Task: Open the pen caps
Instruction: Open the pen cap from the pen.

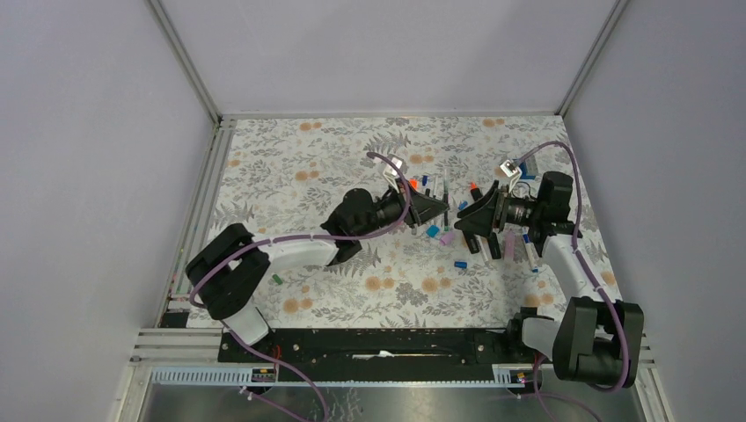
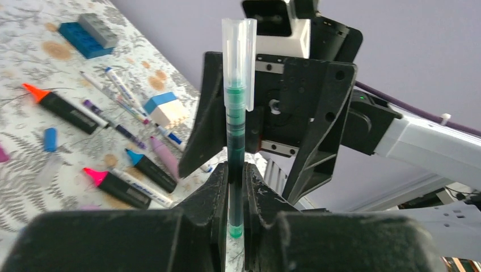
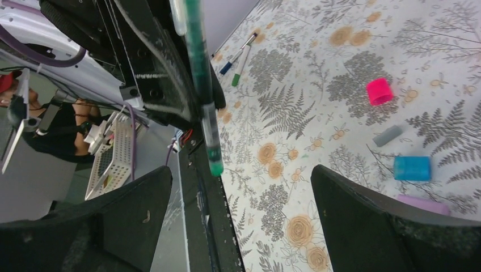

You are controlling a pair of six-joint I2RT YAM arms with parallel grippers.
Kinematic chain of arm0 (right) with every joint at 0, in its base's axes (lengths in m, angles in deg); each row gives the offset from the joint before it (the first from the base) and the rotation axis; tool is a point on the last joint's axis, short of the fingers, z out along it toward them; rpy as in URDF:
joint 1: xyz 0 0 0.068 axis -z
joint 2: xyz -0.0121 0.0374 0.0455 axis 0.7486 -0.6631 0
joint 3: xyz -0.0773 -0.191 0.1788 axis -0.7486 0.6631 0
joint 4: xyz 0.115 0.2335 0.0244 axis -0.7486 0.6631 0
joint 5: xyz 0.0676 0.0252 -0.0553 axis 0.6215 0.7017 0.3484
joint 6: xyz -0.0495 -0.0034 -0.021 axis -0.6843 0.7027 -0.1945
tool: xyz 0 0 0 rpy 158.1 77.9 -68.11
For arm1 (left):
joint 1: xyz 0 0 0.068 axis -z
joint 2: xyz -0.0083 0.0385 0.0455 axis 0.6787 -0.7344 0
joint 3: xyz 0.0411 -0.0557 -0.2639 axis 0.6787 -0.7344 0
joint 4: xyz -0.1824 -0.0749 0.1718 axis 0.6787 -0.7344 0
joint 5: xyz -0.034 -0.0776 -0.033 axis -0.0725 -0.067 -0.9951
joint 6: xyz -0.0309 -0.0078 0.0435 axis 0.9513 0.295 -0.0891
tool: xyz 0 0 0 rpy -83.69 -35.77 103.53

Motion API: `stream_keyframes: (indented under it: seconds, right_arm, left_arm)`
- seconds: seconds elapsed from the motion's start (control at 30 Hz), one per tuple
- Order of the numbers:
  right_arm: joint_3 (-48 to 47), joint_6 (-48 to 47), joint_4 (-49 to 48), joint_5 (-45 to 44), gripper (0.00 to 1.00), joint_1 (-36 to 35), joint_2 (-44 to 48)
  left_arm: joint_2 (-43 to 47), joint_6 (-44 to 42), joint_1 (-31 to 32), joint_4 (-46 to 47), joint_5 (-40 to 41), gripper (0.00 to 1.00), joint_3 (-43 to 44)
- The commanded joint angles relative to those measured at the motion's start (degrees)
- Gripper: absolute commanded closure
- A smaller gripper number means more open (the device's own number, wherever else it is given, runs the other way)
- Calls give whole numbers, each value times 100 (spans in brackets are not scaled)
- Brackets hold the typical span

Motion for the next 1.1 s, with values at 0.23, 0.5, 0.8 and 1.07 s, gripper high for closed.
stream_keyframes:
  seconds: [0.23, 0.5, 0.8, 1.07]
  right_arm:
    - [64, 692, -926, 76, 24, -487, -123]
    - [146, 878, -1265, 126, 76, -596, -141]
    - [155, 364, -993, 445, 100, -584, -109]
    - [236, -75, -723, 561, 100, -583, -90]
  left_arm:
    - [-356, 190, 343, 1028, 163, 100, 424]
    - [-421, 208, 390, 1074, 211, 100, 460]
    - [-40, 29, 343, 554, 539, 59, 354]
    - [480, 198, -297, -111, 168, 23, 317]
